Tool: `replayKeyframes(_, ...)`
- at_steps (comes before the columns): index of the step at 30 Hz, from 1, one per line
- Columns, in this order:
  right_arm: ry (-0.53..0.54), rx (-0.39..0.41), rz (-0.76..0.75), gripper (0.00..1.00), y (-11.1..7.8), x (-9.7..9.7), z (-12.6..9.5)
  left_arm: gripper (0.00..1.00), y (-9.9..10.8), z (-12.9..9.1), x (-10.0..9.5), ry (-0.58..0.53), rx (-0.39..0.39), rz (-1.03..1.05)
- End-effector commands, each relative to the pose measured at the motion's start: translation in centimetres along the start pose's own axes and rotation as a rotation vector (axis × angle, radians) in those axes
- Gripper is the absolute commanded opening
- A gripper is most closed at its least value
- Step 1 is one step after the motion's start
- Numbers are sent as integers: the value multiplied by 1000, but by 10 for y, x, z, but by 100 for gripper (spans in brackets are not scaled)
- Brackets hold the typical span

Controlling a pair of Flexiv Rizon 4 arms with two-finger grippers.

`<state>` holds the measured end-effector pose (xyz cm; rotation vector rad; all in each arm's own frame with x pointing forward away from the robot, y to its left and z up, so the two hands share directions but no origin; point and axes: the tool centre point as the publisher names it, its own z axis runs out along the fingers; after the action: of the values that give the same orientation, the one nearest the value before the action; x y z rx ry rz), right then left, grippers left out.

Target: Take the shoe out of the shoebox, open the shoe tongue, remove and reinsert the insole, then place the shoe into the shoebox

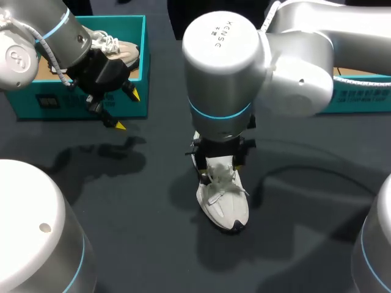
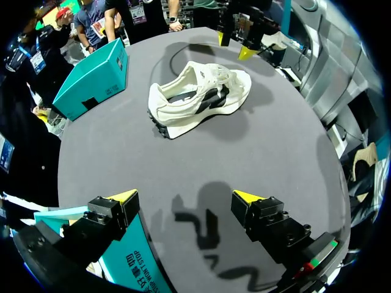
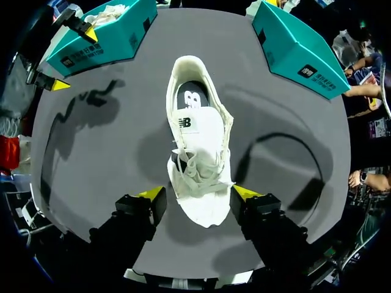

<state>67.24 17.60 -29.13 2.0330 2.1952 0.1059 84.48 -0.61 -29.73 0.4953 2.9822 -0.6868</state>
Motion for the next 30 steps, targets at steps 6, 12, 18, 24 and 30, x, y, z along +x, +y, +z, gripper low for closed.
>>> replayKeyframes(6, -11, 20, -30, 39, 20, 6, 20, 100, 0, 0, 0, 0, -3, 0)
replayKeyframes(12, -3, 23, -50, 36, 32, 3, 33, 100, 0, 0, 0, 0, -3, 0)
replayKeyframes(18, 26, 27, -81, 34, 44, 4, 48, 100, 0, 0, 0, 0, -3, 0)
replayKeyframes(24, 38, 54, -82, 32, 56, -2, 69, 100, 0, 0, 0, 0, -3, 0)
replayKeyframes(30, 64, 67, -102, 29, 63, 1, 74, 100, 0, 0, 0, 0, -3, 0)
